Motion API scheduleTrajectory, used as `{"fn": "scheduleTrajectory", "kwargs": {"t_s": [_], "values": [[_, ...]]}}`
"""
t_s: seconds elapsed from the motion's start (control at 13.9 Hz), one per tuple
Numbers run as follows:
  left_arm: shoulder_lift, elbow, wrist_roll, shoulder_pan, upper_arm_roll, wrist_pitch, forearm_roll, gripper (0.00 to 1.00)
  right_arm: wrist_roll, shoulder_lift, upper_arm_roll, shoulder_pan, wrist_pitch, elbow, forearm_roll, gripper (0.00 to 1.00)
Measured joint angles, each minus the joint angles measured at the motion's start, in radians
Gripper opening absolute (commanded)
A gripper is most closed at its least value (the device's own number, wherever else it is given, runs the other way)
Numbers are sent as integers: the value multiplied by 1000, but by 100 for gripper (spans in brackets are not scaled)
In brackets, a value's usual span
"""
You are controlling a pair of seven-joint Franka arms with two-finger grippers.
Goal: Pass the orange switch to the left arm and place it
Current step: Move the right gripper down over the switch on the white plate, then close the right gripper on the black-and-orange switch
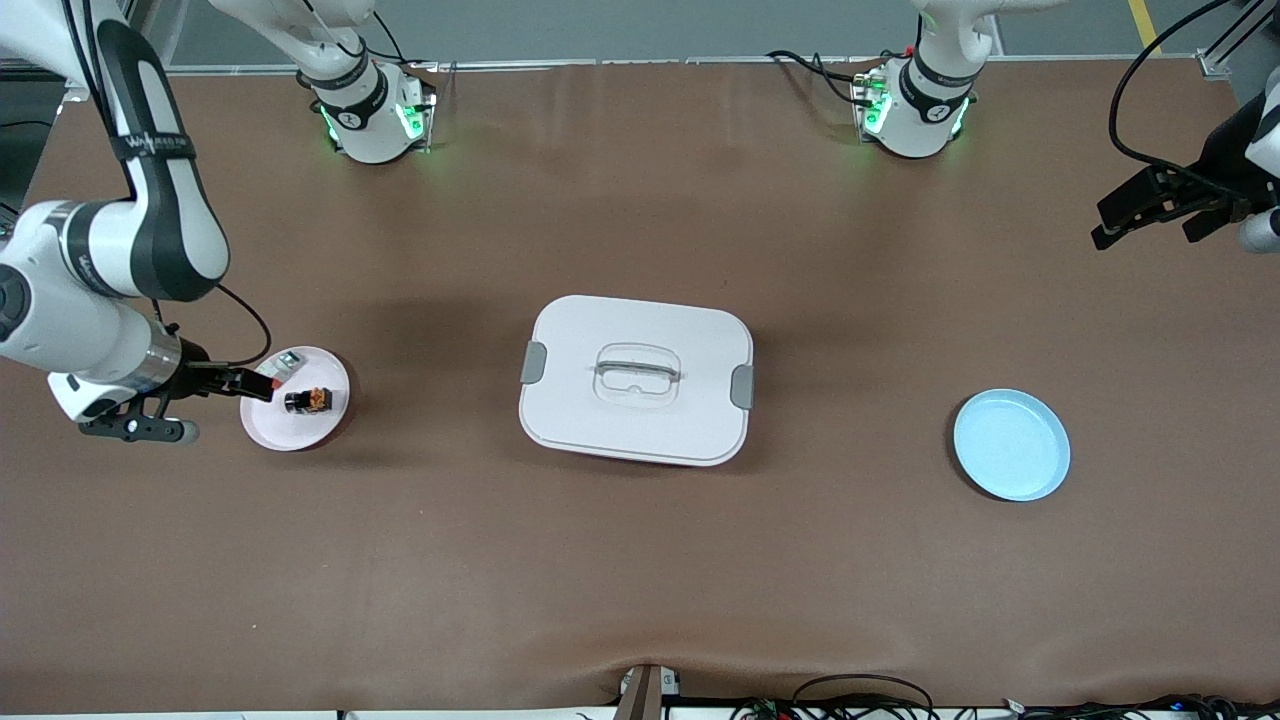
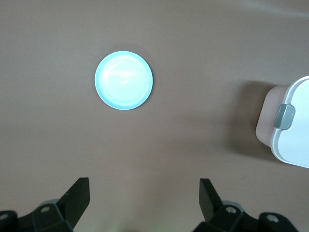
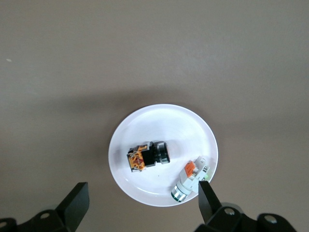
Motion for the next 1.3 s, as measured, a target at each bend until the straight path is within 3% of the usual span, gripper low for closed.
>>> {"fn": "scheduleTrajectory", "kwargs": {"t_s": [0.58, 1.3], "values": [[0, 0, 0, 2, 3, 9, 0, 100, 4, 114, 10, 17, 124, -39, -45, 100], [1, -1, 0, 5, 3, 11, 0, 100, -132, 150, 5, 26, 256, -105, -68, 100]]}}
